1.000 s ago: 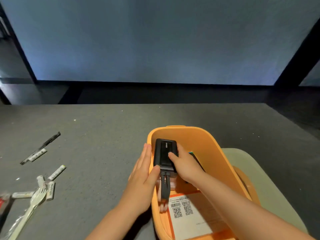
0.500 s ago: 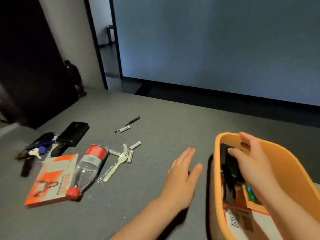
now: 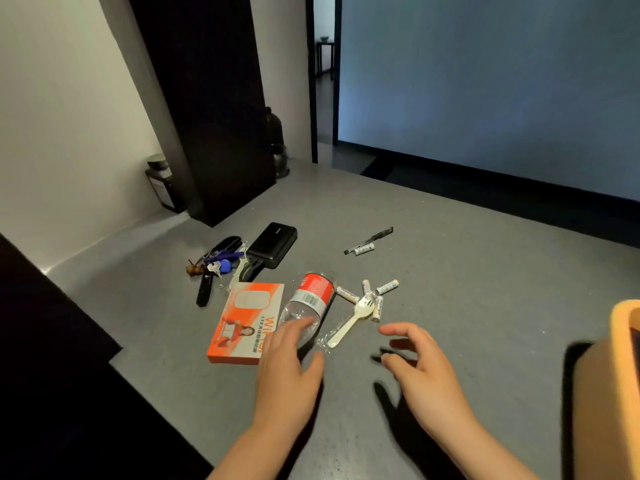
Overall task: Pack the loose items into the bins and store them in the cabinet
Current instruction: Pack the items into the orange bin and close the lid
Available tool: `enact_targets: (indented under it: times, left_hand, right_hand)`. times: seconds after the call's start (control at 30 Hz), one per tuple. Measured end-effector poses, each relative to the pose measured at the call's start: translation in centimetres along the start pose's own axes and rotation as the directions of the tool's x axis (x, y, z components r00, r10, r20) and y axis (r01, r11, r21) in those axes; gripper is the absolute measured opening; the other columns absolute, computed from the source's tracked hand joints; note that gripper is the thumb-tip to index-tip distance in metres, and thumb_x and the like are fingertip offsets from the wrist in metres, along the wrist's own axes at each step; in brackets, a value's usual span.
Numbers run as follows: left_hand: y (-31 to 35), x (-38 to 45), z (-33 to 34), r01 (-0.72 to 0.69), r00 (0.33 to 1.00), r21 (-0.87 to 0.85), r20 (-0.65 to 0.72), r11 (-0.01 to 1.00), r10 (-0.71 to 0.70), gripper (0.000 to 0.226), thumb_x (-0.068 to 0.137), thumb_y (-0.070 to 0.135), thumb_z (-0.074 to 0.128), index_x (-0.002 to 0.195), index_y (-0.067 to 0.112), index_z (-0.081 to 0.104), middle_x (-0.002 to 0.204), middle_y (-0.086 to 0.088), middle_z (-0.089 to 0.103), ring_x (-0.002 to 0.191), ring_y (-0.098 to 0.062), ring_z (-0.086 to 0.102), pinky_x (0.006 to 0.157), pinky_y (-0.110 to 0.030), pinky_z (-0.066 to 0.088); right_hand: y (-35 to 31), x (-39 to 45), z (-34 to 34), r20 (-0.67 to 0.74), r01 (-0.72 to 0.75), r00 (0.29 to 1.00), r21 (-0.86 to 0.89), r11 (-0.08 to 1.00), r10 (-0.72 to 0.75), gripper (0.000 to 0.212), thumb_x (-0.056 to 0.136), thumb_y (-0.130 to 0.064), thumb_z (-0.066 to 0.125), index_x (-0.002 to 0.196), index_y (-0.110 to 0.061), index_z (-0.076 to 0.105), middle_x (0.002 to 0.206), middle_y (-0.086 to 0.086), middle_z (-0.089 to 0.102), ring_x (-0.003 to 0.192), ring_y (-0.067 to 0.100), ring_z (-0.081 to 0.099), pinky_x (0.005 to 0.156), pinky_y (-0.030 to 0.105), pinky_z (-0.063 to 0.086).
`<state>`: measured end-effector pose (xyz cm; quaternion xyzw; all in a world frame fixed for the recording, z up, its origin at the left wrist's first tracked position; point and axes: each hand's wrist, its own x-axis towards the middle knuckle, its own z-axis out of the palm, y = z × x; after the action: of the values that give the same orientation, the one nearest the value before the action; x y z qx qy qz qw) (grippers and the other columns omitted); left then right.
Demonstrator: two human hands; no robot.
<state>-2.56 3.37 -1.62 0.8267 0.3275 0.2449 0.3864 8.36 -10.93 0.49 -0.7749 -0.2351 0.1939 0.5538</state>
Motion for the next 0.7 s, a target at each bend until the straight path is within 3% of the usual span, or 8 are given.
enact_targets:
  times: [0.13, 0.23, 0.33, 0.43, 0.5, 0.6, 0.7]
  left_hand:
    - [-2.4, 2.0, -2.6, -0.011, 0.994, 0.071, -0.109, 0.997, 0.018, 0.042, 0.08, 0.017, 0.067, 0.118, 0.03, 0.056, 0.115, 0.021, 0.046, 0.112, -0.004, 0.038, 0.094, -0.026, 0.03]
    - [-4.5, 3.9, -3.9, 0.021, 0.995, 0.126, -0.1, 0.992, -0.008, 0.041, 0.084, 0.029, 0.059, 0.124, 0.026, 0.054, 0.125, 0.013, 0.05, 0.117, -0.008, 0.039, 0.097, -0.027, 0.031]
    - [-6.5, 5.7, -4.8, 0.074, 0.997, 0.277, 0.005, 0.958, -0.079, 0.05, 0.088, 0.031, 0.06, 0.135, 0.03, 0.045, 0.144, 0.008, 0.04, 0.134, -0.014, 0.029, 0.109, -0.035, 0.024]
    - [-7.2, 7.2, -5.1, 0.092, 0.994, 0.367, 0.023, 0.926, -0.107, 0.057, 0.084, 0.045, 0.06, 0.137, 0.033, 0.042, 0.15, 0.005, 0.03, 0.138, -0.017, 0.021, 0.111, -0.039, 0.018]
    - [-7.2, 7.9, -5.1, 0.106, 0.992, 0.371, 0.027, 0.923, -0.125, 0.064, 0.079, 0.052, 0.062, 0.136, 0.033, 0.04, 0.151, 0.003, 0.025, 0.138, -0.019, 0.016, 0.111, -0.042, 0.023]
    - [-7.5, 8.4, -5.1, 0.122, 0.988, 0.37, 0.045, 0.921, -0.149, 0.075, 0.073, 0.057, 0.063, 0.138, 0.032, 0.034, 0.153, 0.0, 0.018, 0.138, -0.022, 0.014, 0.107, -0.045, 0.031]
    - [-7.8, 8.4, -5.3, 0.132, 0.979, 0.427, 0.087, 0.894, -0.186, 0.088, 0.067, 0.067, 0.061, 0.141, 0.037, 0.023, 0.154, 0.0, 0.013, 0.137, -0.026, 0.019, 0.107, -0.045, 0.031]
  right_hand:
    - [-0.8, 3.3, 3.9, 0.102, 0.095, 0.991, -0.148, 0.984, -0.08, 0.038, 0.081, 0.0, 0.06, 0.094, -0.036, 0.059, 0.106, -0.019, 0.055, 0.099, 0.001, 0.053, 0.079, 0.02, 0.042]
    - [0.1, 5.7, 6.6, 0.112, 0.115, 0.99, -0.343, 0.932, -0.081, 0.035, 0.08, -0.008, 0.061, 0.105, -0.032, 0.058, 0.109, -0.015, 0.05, 0.107, 0.007, 0.047, 0.085, 0.02, 0.036]
    - [1.6, 6.9, 7.7, -0.035, 0.014, 0.999, -0.477, 0.879, -0.036, 0.032, 0.082, -0.023, 0.063, 0.113, -0.028, 0.057, 0.109, -0.012, 0.047, 0.114, 0.012, 0.043, 0.089, 0.024, 0.037]
    - [2.5, 7.3, 8.0, -0.24, -0.108, 0.97, -0.518, 0.848, -0.023, 0.035, 0.077, -0.044, 0.07, 0.102, -0.029, 0.051, 0.102, -0.012, 0.044, 0.107, 0.014, 0.045, 0.087, 0.031, 0.041]
    - [2.6, 7.8, 7.9, -0.323, -0.187, 0.946, -0.51, 0.84, 0.015, 0.045, 0.071, -0.051, 0.073, 0.097, -0.028, 0.043, 0.101, -0.01, 0.045, 0.103, 0.016, 0.048, 0.084, 0.034, 0.043]
    - [2.3, 8.3, 7.8, -0.292, -0.246, 0.951, -0.52, 0.818, 0.1, 0.048, 0.071, -0.046, 0.073, 0.097, -0.028, 0.037, 0.104, -0.009, 0.049, 0.096, 0.021, 0.055, 0.072, 0.034, 0.043]
    - [2.0, 8.2, 7.3, -0.249, -0.201, 0.966, -0.528, 0.825, 0.076, 0.044, 0.075, -0.032, 0.072, 0.099, -0.027, 0.035, 0.102, -0.006, 0.055, 0.091, 0.025, 0.058, 0.066, 0.031, 0.036]
